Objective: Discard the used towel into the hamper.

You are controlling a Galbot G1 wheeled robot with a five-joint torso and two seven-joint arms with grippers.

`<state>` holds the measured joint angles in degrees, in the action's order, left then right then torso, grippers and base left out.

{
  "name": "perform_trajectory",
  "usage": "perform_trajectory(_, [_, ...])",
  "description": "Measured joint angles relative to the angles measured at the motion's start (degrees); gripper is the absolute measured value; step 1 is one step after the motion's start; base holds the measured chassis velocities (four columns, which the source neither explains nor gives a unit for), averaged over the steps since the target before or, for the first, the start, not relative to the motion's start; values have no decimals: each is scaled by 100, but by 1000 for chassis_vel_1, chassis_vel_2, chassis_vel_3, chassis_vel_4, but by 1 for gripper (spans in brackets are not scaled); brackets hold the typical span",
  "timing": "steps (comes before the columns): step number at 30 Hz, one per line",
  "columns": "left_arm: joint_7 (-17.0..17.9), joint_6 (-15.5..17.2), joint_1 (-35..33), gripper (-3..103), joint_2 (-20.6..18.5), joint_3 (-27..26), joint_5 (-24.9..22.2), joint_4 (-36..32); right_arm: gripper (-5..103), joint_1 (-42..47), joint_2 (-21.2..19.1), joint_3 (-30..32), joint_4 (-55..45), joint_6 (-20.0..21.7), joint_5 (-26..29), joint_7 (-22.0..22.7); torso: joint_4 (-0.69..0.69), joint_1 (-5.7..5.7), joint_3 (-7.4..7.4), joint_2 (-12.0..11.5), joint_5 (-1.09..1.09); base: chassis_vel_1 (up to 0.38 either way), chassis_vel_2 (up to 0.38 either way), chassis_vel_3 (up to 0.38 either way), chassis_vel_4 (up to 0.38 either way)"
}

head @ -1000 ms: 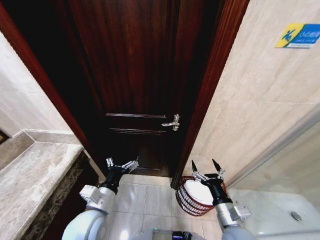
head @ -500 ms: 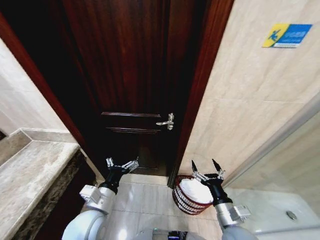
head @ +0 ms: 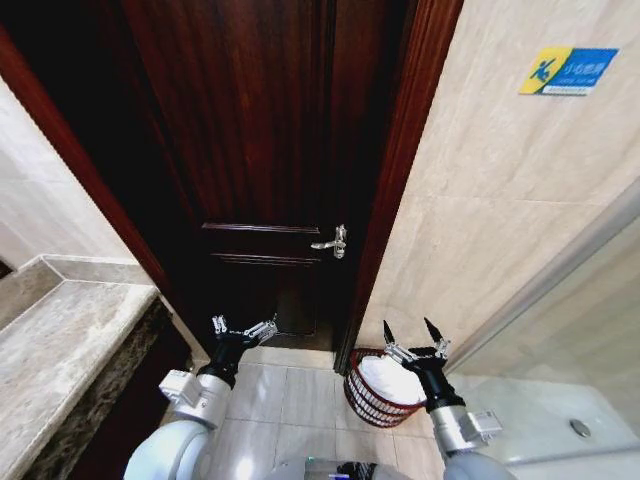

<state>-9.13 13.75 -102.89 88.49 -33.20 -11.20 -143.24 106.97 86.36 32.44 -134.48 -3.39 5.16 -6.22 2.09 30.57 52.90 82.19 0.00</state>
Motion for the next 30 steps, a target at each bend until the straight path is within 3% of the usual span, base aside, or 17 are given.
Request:
perform_trajectory(12, [0,0,0,100,0,1,0,0,100,0,0,0,0,0,0,0,0,-1,0,0,0,122,-145,-123,142])
perform_trajectory(30, [0,0,0,100,0,1,0,0,100,0,0,0,0,0,0,0,0,-3,-1,1,0,241,-233,-238,236])
